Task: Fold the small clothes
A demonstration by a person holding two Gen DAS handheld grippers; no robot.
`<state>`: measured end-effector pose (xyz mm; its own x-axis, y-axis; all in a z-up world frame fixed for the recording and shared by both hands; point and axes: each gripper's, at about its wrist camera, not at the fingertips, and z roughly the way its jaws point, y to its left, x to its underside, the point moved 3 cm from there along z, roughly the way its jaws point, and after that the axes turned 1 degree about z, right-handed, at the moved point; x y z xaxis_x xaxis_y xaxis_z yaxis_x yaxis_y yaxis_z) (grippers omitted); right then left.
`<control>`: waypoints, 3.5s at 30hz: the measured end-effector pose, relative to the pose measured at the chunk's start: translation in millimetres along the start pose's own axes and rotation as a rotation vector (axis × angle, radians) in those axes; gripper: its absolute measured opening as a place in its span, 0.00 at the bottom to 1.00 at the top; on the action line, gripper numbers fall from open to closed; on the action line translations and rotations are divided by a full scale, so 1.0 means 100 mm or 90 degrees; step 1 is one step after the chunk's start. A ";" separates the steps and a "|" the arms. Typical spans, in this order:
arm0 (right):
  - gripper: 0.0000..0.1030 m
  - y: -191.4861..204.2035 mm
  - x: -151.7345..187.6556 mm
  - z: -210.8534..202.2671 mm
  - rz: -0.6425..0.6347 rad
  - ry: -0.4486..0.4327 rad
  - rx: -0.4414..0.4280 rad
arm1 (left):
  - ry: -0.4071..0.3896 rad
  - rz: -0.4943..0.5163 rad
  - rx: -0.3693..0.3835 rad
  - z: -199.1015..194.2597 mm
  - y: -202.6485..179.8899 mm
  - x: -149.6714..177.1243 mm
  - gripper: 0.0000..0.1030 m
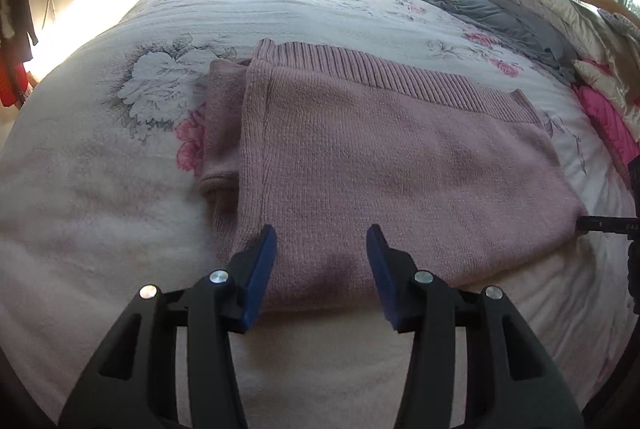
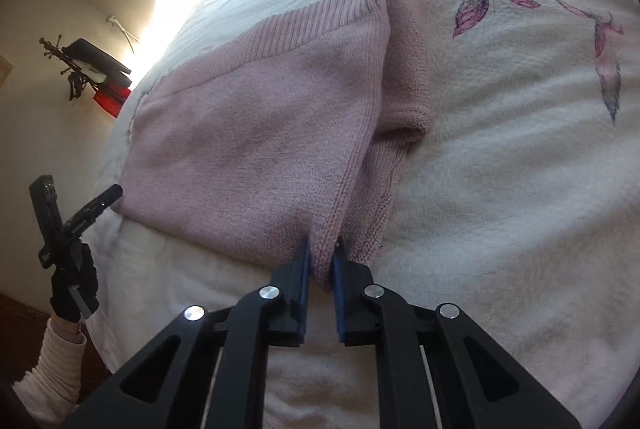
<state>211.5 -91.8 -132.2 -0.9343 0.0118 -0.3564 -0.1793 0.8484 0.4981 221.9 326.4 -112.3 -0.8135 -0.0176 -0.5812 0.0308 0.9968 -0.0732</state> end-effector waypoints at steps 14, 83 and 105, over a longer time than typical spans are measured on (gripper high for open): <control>0.08 -0.11 0.07 0.16 0.006 0.038 0.078 | 0.044 -0.018 0.003 0.16 0.13 0.11 0.46; 0.14 2.36 -1.43 0.78 -0.156 0.046 0.060 | -0.029 -0.234 0.301 0.01 0.41 -0.48 0.65; 0.46 2.79 -0.58 0.93 -0.304 0.092 -0.001 | -0.017 -0.264 0.328 -0.10 0.57 -0.59 0.66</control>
<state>244.9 193.6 -46.3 -0.7811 -0.4511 -0.4318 -0.5975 0.7407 0.3072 265.8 384.9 -73.6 -0.8035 -0.4004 -0.4405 -0.0026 0.7424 -0.6700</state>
